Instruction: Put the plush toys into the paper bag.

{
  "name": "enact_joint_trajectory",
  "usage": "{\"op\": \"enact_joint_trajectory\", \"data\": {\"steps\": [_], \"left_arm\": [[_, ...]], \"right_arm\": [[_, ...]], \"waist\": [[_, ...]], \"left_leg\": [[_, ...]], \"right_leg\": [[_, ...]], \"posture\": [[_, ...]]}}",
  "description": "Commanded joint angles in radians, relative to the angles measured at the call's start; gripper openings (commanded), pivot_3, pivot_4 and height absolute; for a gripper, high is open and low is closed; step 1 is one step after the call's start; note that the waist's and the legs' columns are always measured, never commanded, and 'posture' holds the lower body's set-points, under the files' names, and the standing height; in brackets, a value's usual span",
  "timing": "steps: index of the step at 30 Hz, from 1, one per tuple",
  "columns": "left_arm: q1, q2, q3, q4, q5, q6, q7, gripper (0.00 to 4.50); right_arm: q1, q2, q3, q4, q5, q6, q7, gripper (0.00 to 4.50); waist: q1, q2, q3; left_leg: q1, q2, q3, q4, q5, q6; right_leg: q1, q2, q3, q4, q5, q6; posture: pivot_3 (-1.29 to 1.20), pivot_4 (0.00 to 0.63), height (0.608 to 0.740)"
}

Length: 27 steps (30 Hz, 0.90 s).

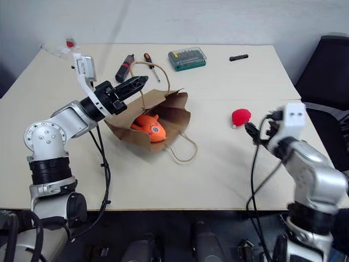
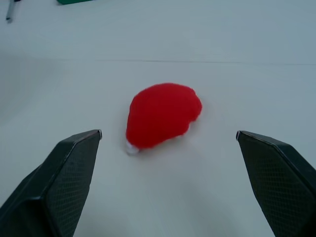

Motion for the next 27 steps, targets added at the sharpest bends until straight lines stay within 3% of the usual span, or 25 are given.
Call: {"op": "enact_joint_trajectory", "data": {"steps": [1, 5, 6, 8, 12, 18, 23, 27], "left_arm": [[-0.027, 0.009, 0.006, -0.025, -0.009, -0.017, -0.012, 0.0], [-0.026, 0.015, 0.01, -0.032, -0.012, -0.014, -0.009, 0.0], [-0.027, 0.016, 0.011, -0.033, -0.012, -0.014, -0.008, 0.0], [-0.029, 0.019, 0.014, -0.035, -0.013, -0.013, -0.005, 0.0], [-0.02, 0.024, 0.02, -0.049, -0.021, -0.008, 0.005, 0.0], [-0.014, 0.025, 0.024, -0.062, -0.028, -0.001, 0.02, 0.0], [-0.013, 0.027, 0.017, -0.068, -0.033, 0.008, 0.02, 0.0], [-0.01, 0.029, 0.007, -0.074, -0.036, 0.018, 0.011, 0.0]], "right_arm": [[-0.112, 0.025, 0.056, 0.215, -0.084, -0.159, -0.078, 4.49], [-0.224, 0.072, 0.097, 0.455, -0.134, -0.264, -0.141, 4.49], [-0.239, 0.079, 0.106, 0.492, -0.14, -0.285, -0.142, 4.31], [-0.257, 0.096, 0.133, 0.547, -0.149, -0.322, -0.132, 3.89], [-0.251, 0.111, 0.16, 0.554, -0.156, -0.359, -0.124, 2.5], [-0.082, 0.051, 0.225, 0.294, -0.135, -0.388, 0.032, 0.69], [0.046, 0.011, 0.296, -0.164, 0.084, -0.158, 0.239, 0.5], [-0.055, 0.07, 0.408, -0.272, 0.164, -0.005, 0.261, 0.5]], "waist": [[-0.005, 0.0, 0.0], [-0.011, 0.0, 0.0], [-0.011, 0.0, 0.0], [-0.013, 0.0, 0.0], [-0.016, 0.0, 0.0], [-0.012, 0.0, 0.0], [-0.014, 0.0, 0.0], [-0.019, 0.0, 0.0]], "left_leg": [[0.0, 0.0, 0.0, -0.001, 0.0, 0.0], [-0.001, 0.001, 0.0, -0.001, 0.0, 0.0], [-0.001, 0.001, 0.0, -0.001, 0.0, 0.0], [-0.001, 0.001, -0.001, -0.002, 0.0, 0.0], [-0.001, 0.001, 0.0, -0.003, 0.0, 0.0], [-0.001, 0.001, -0.001, -0.005, 0.001, -0.001], [-0.001, 0.001, -0.001, -0.006, 0.001, -0.002], [0.002, 0.002, 0.0, -0.006, 0.003, -0.005]], "right_leg": [[-0.001, 0.0, 0.0, 0.0, 0.0, 0.0], [-0.001, -0.001, -0.001, 0.0, 0.0, 0.0], [-0.001, -0.001, -0.001, 0.0, 0.0, 0.0], [-0.001, -0.001, -0.001, 0.001, 0.0, 0.0], [-0.001, -0.001, -0.001, 0.001, 0.0, 0.0], [-0.001, 0.0, -0.002, 0.001, 0.0, 0.0], [-0.001, 0.0, -0.002, 0.0, 0.0, 0.0], [-0.001, 0.001, -0.001, 0.0, 0.0, -0.002]], "posture": [[0.0, 0.15, 0.74], [0.0, 0.15, 0.74], [0.0, 0.15, 0.74], [0.0, 0.15, 0.74], [0.0, 0.15, 0.74], [0.0, 0.15, 0.74], [0.0, 0.15, 0.74], [0.0, 0.15, 0.74]]}}
